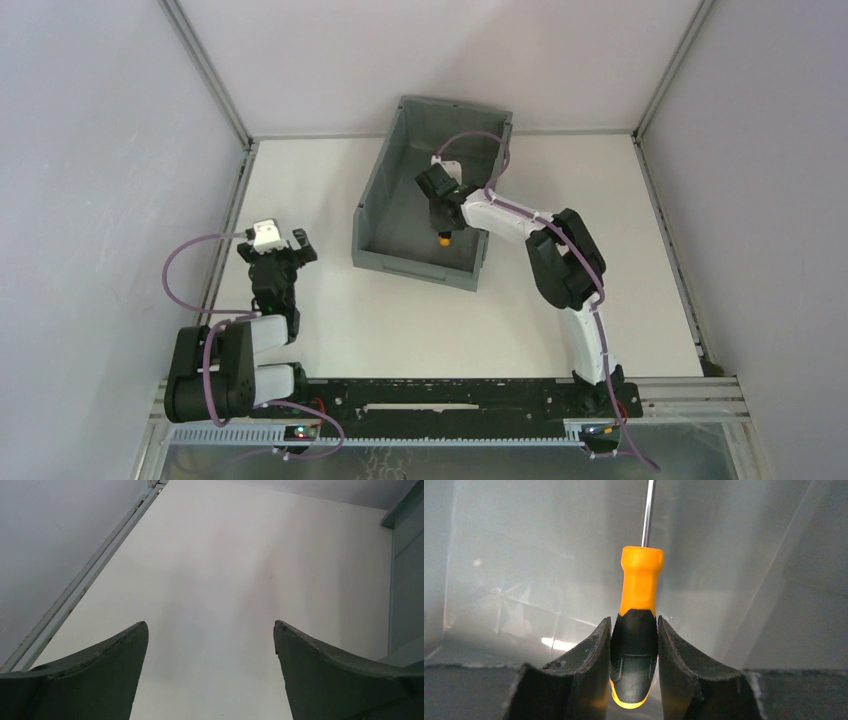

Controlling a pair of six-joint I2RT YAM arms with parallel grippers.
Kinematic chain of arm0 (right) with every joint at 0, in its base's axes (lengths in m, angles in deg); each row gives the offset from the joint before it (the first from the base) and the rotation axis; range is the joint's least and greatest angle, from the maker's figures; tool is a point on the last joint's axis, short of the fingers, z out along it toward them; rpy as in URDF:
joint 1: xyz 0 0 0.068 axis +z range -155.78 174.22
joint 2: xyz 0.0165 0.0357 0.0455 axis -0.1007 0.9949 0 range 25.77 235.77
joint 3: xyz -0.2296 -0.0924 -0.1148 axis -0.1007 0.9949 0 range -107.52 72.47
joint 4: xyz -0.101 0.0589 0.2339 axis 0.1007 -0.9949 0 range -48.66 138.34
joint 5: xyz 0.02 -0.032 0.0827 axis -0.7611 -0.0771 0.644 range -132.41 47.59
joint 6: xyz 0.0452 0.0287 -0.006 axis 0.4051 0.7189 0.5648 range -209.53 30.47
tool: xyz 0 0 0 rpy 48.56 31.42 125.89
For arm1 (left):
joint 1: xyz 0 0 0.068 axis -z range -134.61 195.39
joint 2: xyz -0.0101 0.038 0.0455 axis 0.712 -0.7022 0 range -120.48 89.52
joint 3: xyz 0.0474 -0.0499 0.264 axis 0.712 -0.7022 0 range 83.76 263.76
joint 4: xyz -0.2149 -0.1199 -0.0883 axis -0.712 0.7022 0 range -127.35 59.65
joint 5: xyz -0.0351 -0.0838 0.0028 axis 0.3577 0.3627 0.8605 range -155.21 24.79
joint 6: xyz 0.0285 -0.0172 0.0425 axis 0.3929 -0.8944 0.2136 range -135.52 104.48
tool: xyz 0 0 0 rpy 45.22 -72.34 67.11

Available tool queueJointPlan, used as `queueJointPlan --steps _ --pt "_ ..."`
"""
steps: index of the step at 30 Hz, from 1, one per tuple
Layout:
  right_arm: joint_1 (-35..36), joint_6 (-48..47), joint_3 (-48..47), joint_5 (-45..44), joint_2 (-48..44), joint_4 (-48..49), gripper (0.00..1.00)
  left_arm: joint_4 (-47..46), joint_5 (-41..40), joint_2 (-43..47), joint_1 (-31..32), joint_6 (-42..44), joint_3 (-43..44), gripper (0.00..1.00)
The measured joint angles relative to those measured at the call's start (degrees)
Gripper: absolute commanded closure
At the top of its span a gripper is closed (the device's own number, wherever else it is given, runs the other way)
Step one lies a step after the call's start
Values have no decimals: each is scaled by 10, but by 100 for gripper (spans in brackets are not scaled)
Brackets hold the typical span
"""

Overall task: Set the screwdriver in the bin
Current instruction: Place the screwdriver in the bin.

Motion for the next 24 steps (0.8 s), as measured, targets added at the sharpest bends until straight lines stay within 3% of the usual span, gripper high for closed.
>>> queueJointPlan --steps 5,9,16,19,21,24 --pt "0 1 3 -1 24 18 97 0 0 0 0 0 0 0" --pt "1 2 8 -4 37 28 83 0 0 0 0 0 0 0" --pt "1 2 8 -7 38 37 42 0 0 0 0 0 0 0" --pt "1 3 9 -7 38 37 30 0 0 0 0 0 0 0" --pt "1 2 9 -10 38 34 14 0 0 0 0 0 0 0" --pt "3 1 9 -16 38 31 7 0 0 0 0 0 0 0"
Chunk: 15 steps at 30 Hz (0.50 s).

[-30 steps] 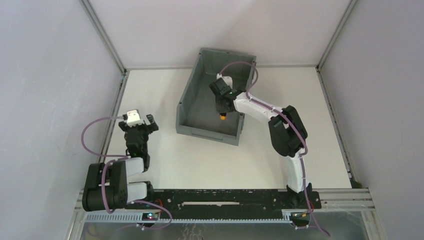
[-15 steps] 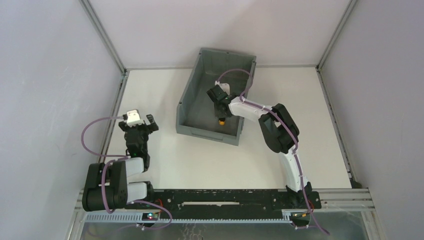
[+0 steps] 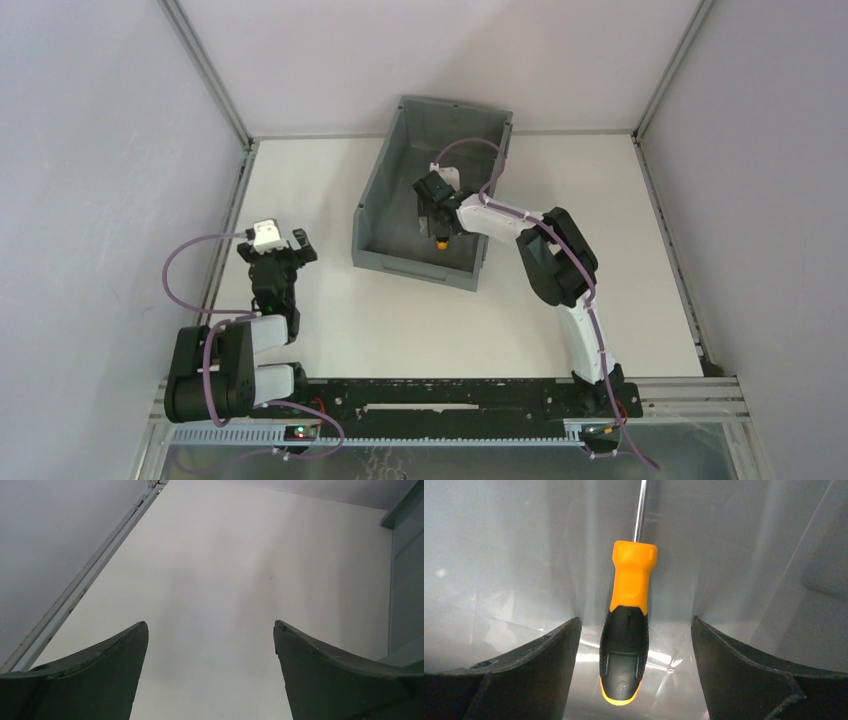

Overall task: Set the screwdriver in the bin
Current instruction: Place the screwdriver in the bin.

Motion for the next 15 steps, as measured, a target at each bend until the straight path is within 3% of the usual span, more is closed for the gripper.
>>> queueJointPlan --steps 2,15 --pt "2 -2 0 -2 0 -3 1 0 0 0 0 0 0 0" --pt "13 -9 -73 -18 -18 -73 0 0 0 0 0 0 0 0"
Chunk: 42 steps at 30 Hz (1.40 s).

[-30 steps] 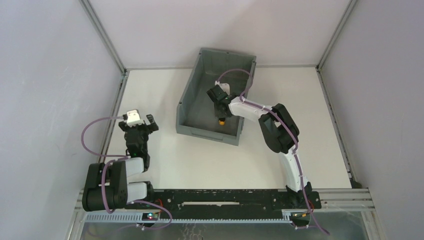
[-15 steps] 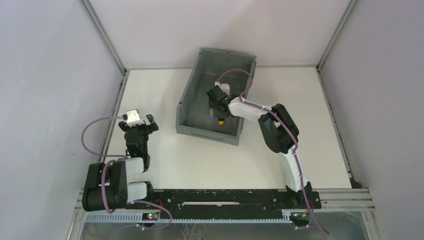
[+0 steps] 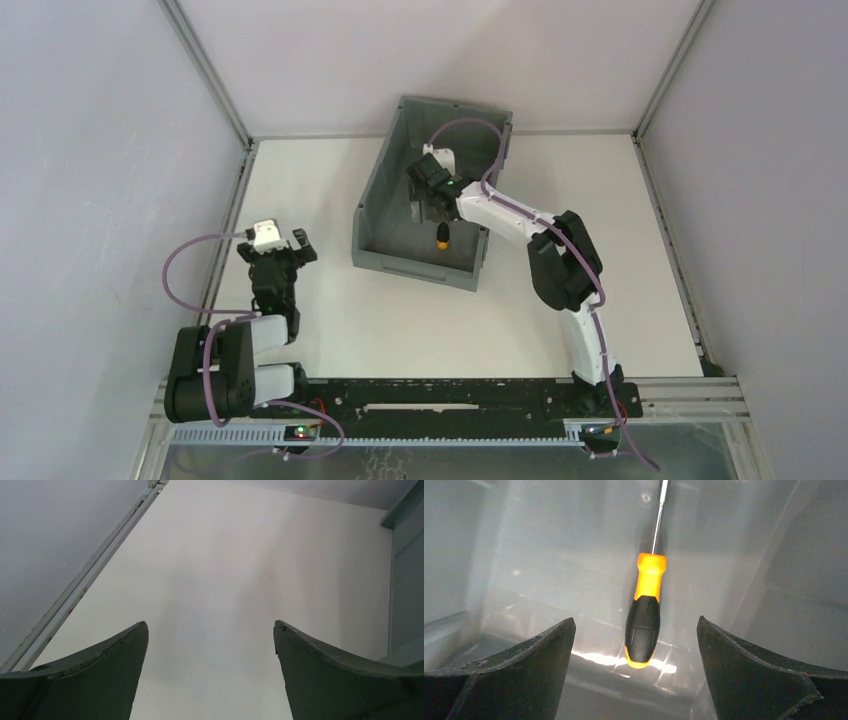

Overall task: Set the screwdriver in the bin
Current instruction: Place the screwdriver in the bin, then reset both arms

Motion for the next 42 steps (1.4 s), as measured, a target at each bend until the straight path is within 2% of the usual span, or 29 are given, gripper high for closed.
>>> queueJointPlan --steps 6,15,20,31,42 --pt "5 -12 -84 -5 -35 -52 0 0 0 0 0 0 0 0" --pt "10 -43 -265 -17 -42 -149 0 0 0 0 0 0 0 0" --pt "10 -63 -328 -27 -48 -182 0 0 0 0 0 0 0 0" --pt "-13 -101 -325 -41 -136 -206 0 0 0 0 0 0 0 0" --pt "-138 -138 -183 -24 -257 -200 0 0 0 0 0 0 0 0"
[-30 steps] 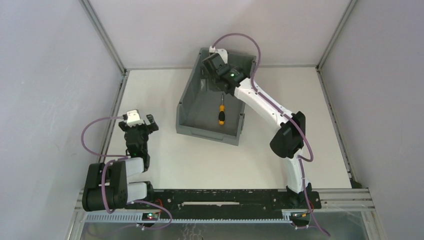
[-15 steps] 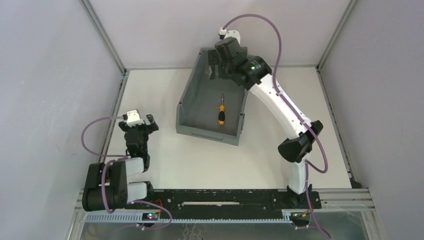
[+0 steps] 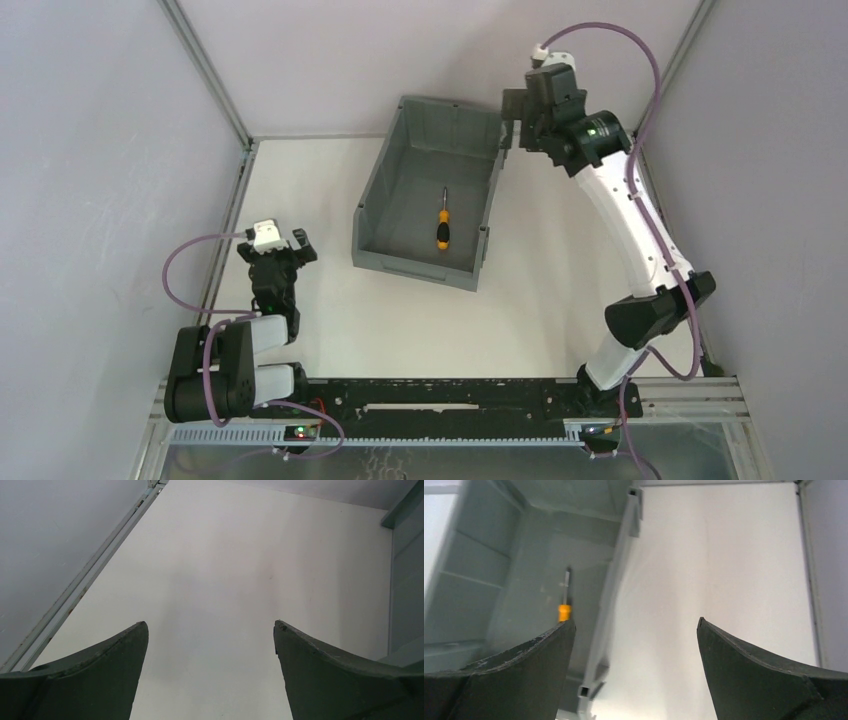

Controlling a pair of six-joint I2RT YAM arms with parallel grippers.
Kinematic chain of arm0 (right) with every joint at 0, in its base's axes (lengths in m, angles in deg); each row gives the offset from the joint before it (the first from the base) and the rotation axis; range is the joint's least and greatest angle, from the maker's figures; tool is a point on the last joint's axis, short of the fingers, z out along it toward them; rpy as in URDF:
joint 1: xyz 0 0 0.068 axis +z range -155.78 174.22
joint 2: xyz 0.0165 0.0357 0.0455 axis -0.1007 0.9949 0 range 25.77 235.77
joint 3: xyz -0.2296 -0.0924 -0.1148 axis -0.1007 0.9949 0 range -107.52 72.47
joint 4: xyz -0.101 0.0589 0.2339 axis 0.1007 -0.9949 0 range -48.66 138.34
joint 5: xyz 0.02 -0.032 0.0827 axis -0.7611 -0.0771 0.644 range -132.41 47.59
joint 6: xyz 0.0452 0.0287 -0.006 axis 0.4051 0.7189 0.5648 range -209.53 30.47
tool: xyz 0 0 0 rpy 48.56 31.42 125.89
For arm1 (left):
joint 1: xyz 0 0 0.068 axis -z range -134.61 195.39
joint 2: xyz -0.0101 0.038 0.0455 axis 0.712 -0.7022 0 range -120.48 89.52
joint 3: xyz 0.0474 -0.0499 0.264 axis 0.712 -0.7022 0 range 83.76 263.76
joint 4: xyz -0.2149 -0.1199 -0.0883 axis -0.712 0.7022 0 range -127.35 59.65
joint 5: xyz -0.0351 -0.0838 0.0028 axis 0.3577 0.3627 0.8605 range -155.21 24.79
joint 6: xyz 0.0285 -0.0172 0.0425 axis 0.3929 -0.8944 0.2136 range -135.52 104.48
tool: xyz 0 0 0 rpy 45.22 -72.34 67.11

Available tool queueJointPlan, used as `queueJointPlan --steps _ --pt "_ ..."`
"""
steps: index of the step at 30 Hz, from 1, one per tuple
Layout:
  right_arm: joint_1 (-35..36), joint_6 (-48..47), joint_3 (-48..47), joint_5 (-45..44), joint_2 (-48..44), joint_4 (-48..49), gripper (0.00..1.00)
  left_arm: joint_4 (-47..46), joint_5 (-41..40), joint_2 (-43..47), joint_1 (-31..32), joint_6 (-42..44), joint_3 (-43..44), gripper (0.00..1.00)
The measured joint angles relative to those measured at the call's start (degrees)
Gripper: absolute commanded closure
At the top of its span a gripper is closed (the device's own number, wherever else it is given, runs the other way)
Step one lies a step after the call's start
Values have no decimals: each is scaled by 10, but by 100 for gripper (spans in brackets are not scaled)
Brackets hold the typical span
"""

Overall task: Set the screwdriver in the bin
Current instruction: Reset both arms

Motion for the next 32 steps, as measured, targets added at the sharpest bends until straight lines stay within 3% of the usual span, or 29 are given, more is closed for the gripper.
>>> queueJointPlan --steps 17,32 --pt "-185 -75 139 104 -106 31 0 0 0 0 0 0 0 0" --pt "-214 -93 156 149 -112 41 0 0 0 0 0 0 0 0"
